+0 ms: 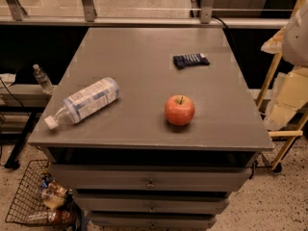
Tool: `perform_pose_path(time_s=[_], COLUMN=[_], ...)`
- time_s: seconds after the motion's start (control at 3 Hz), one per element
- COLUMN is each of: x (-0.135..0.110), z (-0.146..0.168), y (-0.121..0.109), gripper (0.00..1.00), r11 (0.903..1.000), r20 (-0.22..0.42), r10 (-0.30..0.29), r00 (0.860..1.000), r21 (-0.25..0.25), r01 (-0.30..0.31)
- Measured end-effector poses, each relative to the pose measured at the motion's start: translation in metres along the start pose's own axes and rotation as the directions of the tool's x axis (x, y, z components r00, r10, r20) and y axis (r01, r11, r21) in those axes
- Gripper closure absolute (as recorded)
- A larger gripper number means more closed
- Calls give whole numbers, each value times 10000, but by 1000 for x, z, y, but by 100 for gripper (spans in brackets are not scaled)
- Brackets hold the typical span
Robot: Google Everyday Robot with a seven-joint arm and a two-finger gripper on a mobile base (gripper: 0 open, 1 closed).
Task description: Move apple near rxbar blueberry
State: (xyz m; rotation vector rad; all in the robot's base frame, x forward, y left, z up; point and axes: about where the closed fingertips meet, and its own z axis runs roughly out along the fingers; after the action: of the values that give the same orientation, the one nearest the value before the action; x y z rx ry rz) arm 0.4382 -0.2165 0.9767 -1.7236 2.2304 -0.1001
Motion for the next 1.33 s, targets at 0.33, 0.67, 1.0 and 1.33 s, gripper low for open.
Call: perform_pose_path(time_s=[0.33, 0.67, 1.0, 1.33], x=[0, -1, -15, -42], z=[0, 5, 29, 44], y=[0, 0, 1, 3], gripper=[0, 0, 0, 0], r11=[10000, 9999, 9993, 9956], r20=[0, 587, 2346, 4101], r10=[0, 126, 368, 904], r00=[10000, 9982, 9714, 9076], r21=[0, 4, -87, -141], r01=[0, -126, -358, -928])
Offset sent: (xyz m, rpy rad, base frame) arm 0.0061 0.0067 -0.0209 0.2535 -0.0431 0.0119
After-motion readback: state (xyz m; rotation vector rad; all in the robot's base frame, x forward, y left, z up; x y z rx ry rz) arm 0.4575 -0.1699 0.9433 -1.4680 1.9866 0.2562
